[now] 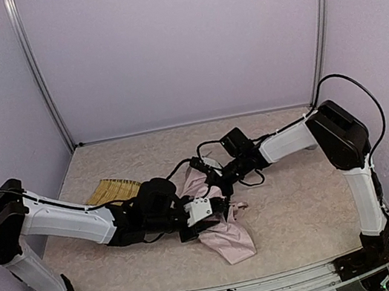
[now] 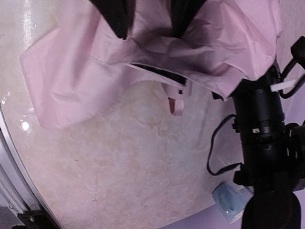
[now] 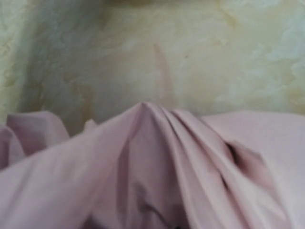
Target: Put away the umbrella
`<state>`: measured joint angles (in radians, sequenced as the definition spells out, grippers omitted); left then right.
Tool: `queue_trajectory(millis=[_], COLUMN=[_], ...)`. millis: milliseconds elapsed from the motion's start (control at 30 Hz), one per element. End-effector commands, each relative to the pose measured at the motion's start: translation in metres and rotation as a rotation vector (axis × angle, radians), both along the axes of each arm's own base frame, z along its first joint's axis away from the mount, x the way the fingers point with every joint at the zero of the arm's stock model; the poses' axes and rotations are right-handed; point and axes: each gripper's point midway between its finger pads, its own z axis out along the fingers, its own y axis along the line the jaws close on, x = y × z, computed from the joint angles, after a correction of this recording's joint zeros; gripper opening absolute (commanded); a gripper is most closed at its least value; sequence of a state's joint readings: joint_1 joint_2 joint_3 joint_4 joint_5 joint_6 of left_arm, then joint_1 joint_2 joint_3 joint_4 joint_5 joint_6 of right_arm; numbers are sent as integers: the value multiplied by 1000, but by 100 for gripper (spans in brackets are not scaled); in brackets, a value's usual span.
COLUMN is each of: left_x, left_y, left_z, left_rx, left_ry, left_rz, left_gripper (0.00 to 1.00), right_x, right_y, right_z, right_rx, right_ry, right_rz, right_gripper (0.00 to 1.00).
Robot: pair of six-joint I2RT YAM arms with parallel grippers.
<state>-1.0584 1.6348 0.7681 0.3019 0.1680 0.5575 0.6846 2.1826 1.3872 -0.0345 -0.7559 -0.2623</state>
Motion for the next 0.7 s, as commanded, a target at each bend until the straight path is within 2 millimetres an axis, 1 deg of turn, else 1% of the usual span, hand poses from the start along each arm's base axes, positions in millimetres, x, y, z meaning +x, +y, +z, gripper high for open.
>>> queue_trajectory(millis=[0, 33, 100, 167, 200, 233, 267, 300, 333, 367, 400, 433, 467, 500, 567, 600, 667], left_x=[49, 55, 68, 85, 97, 100, 94, 82, 64, 44, 23, 5, -12, -26, -46, -52, -62], left_y=[-19, -18, -14, -7, -1, 1, 0, -2, -3, -4, -5, -6, -8, -10, -13, -13, -13], left_z=[40, 41, 48, 55, 56, 56, 55, 55, 59, 69, 72, 75, 76, 75, 67, 60, 38], left_rx=[-107, -114, -150, -201, -213, -212, -200, -181, -175, -188, -190, -188, -178, -165, -143, -134, -95], left_ry=[-90, -79, -53, -12, 17, 54, 97, 133, 157, 156, 147, 113, 59, 16, -25, -25, -4], left_rz=[136, 149, 168, 202, 226, 224, 176, 108, 30, -54, -122, -170, -206, -223, -246, -248, -265], left_gripper=[3, 0, 0, 0, 0, 0, 0, 5, 18, 31, 45, 58, 66, 69, 70, 70, 70], right_x=[-30, -33, -37, -39, -39, -38, -38, -37, -36, -35, -34, -33, -31, -29, -26, -24, -20], right_y=[-7, -7, -9, -9, -9, -10, -9, -9, -10, -9, -9, -10, -10, -10, -10, -10, -11], right_z=[-25, -24, -22, -22, -22, -23, -23, -22, -22, -22, -22, -24, -25, -25, -28, -29, -29], right_rx=[-17, -10, 3, 8, 7, 1, -1, -1, -4, -5, -7, -12, -15, -20, -29, -32, -34], right_ry=[131, 137, 144, 149, 150, 152, 150, 148, 145, 141, 138, 138, 134, 132, 132, 131, 136], right_rz=[42, 46, 54, 58, 56, 53, 50, 48, 46, 43, 39, 35, 29, 21, 4, -6, -27], right_gripper=[20, 20, 20, 20, 20, 20, 20, 20, 20, 20, 20, 20, 20, 20, 20, 20, 20])
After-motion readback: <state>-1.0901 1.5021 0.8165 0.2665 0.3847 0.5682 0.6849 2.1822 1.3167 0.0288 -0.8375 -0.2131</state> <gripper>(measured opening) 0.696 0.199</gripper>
